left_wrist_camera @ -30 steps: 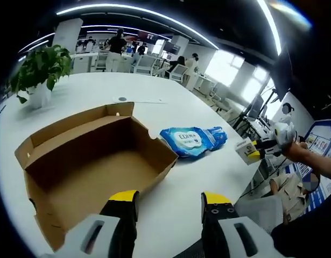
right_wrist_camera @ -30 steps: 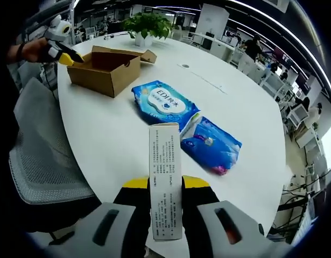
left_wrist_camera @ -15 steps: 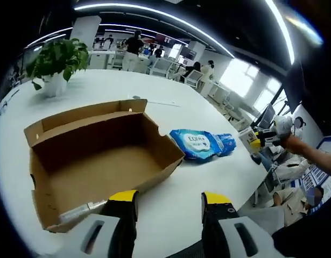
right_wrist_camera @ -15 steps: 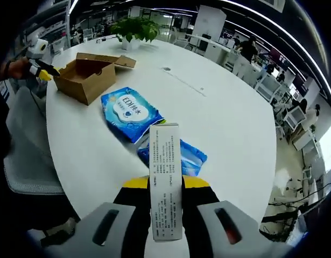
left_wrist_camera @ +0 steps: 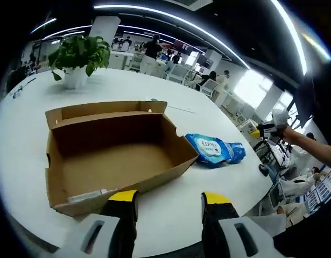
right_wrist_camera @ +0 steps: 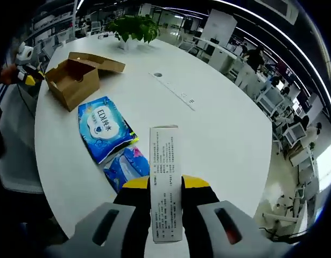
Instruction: Operate the shoe box by opening the lid, removing the specified soft item, and placing it in the target area until the item is outside and the box remains undamaged.
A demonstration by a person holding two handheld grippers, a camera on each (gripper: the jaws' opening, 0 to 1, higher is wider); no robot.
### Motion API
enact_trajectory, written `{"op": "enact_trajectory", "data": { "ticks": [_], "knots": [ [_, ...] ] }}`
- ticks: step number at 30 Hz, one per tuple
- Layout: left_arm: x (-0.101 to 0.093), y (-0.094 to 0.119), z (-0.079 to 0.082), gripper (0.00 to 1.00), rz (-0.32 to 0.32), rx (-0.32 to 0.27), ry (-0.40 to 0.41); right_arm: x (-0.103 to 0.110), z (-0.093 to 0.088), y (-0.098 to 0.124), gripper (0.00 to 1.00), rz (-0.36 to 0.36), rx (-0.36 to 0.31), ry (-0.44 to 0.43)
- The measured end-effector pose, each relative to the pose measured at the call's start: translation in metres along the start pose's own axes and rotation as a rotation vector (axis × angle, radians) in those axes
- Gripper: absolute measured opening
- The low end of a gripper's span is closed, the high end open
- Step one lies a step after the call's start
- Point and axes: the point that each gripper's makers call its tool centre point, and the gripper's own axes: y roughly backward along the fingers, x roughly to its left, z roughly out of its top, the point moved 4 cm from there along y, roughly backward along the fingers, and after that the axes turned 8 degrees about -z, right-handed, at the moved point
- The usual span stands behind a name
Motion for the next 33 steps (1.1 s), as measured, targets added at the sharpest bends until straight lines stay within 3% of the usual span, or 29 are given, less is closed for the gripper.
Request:
{"op": "enact_trajectory", "data": {
  "ticks": [7, 16, 29, 33],
  "knots": [
    [0.011, 0.013, -0.006, 0.47, 0.037, -0.014, 0.027, -0.005, 0.007, -0.030, 0.18, 0.027, 0.024, 0.053],
    [0.017, 0.025, -0.009, 0.47, 0.072, -0.033, 0.053, 0.005, 0.015, -0.059, 0.18, 0.079, 0.054, 0.143],
    [0.021, 0.037, -0.015, 0.47, 0.109, -0.045, 0.079, 0.016, 0.017, -0.100, 0.18, 0.146, 0.109, 0.379],
    [0.024, 0.044, -0.016, 0.47, 0.125, -0.052, 0.091, 0.024, 0.018, -0.108, 0.18, 0.174, 0.115, 0.404]
  ]
}}
